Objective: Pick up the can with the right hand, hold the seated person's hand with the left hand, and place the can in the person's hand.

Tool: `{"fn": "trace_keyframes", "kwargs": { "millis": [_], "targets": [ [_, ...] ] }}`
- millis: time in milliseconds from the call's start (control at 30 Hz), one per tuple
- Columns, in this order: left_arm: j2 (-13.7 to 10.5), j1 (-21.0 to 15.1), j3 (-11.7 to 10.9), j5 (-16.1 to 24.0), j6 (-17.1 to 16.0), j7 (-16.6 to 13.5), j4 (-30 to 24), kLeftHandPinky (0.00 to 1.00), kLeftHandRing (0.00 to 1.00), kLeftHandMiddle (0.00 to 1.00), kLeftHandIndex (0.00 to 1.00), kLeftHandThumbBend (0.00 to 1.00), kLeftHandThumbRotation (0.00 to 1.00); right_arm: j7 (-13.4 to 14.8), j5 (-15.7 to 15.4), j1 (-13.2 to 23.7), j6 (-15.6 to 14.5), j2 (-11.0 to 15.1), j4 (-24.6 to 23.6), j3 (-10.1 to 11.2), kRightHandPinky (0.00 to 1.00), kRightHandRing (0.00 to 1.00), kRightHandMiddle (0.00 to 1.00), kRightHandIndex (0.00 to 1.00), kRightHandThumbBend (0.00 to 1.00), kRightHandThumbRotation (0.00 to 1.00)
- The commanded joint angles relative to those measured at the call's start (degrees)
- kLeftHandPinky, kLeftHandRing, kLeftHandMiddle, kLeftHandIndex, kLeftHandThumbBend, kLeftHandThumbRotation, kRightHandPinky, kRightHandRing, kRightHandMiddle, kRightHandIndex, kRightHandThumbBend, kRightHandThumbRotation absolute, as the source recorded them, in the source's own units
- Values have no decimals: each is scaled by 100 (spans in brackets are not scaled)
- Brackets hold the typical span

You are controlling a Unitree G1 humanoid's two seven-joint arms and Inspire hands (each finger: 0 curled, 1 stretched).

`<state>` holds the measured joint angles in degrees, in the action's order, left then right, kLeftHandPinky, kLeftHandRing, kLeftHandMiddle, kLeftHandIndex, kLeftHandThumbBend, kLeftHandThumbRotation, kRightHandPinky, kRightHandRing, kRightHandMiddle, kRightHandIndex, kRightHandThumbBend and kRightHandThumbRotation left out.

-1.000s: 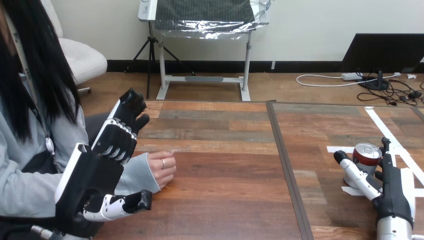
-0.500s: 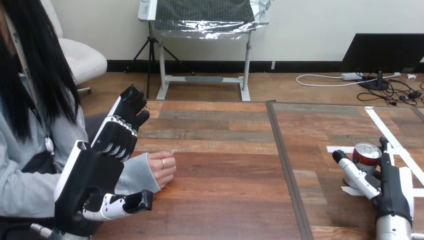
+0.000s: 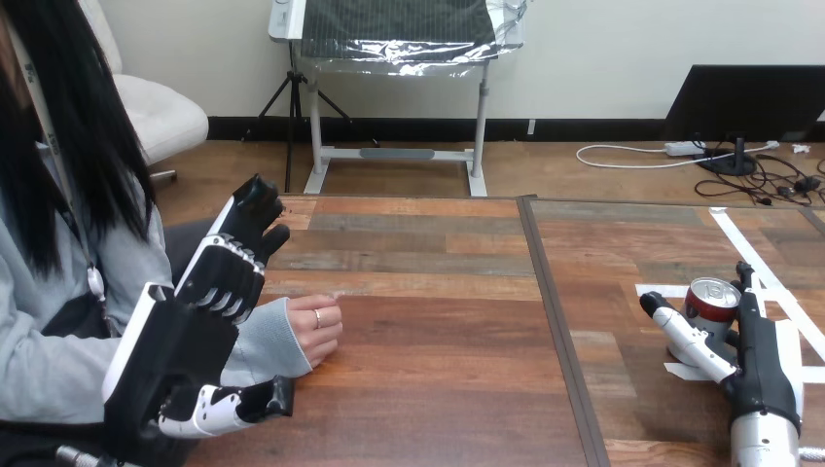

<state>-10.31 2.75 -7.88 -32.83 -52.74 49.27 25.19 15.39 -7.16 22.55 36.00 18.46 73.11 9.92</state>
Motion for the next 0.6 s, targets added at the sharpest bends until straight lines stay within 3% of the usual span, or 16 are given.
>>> {"fn": "trace_keyframes", "kwargs": {
  "millis": [0, 267, 567],
  "targets": [
    [23, -88, -38, 30, 71, -90, -436, 96, 100, 100, 96, 100, 45, -81, 100, 550, 21, 129, 9, 70, 81, 88, 92, 95, 100, 44],
    [38, 0, -42, 137, 96, -239, -546, 94, 99, 99, 95, 100, 46, -140, 238, 608, -35, 93, 34, 144, 75, 82, 87, 89, 100, 31],
    [54, 28, -39, 214, 40, -334, -563, 93, 99, 98, 95, 100, 48, 168, 214, 687, -253, 61, 46, 136, 64, 72, 76, 79, 98, 10]
  ]
}}
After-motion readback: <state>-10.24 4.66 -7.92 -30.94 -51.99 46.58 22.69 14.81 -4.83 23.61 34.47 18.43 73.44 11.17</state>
